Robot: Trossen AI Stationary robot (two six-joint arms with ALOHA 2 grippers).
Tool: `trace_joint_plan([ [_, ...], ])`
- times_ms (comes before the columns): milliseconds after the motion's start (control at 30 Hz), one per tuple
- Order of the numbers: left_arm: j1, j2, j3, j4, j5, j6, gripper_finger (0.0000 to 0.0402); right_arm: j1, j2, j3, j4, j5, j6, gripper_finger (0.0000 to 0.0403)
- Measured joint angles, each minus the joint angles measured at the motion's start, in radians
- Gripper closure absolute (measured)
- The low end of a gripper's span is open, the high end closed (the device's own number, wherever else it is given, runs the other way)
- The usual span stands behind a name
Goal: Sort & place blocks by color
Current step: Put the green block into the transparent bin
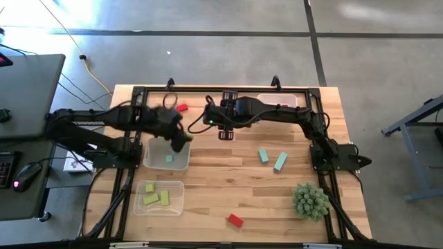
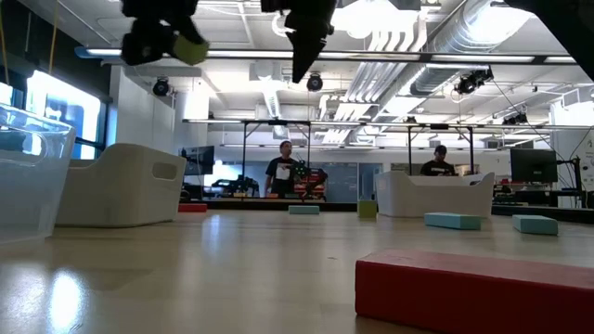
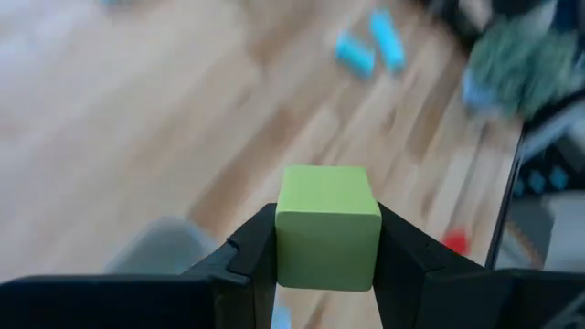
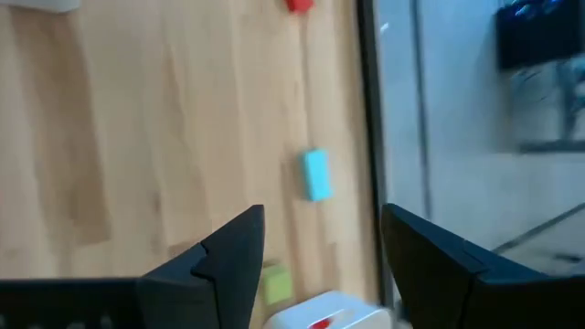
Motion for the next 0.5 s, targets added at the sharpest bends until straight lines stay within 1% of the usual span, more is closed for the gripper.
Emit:
trace_joint_plan([
  [133,-0.131,0.0,0.0,-0.112,-0.006,-0.079,0.0294,-0.008,0.0,0.0,-0.047,-0.078,0.081,0.0195],
  [267,-0.255,0.0,0.0,-0.175,-0.015,-0.16,0.0294,-0.013,0.0,0.0,-0.061,-0.118,0.117,0.0194],
  [367,-0.341,0.0,-0.011,-0.19,-0.021,-0.22,0.0294,-0.014,0.0,0.0,-0.064,-0.145,0.122,0.0194],
  [500,-0.448,0.017,-0.026,-0.215,-0.021,-0.288,0.0294,-0.013,0.0,0.0,-0.069,-0.234,0.143,0.0194],
])
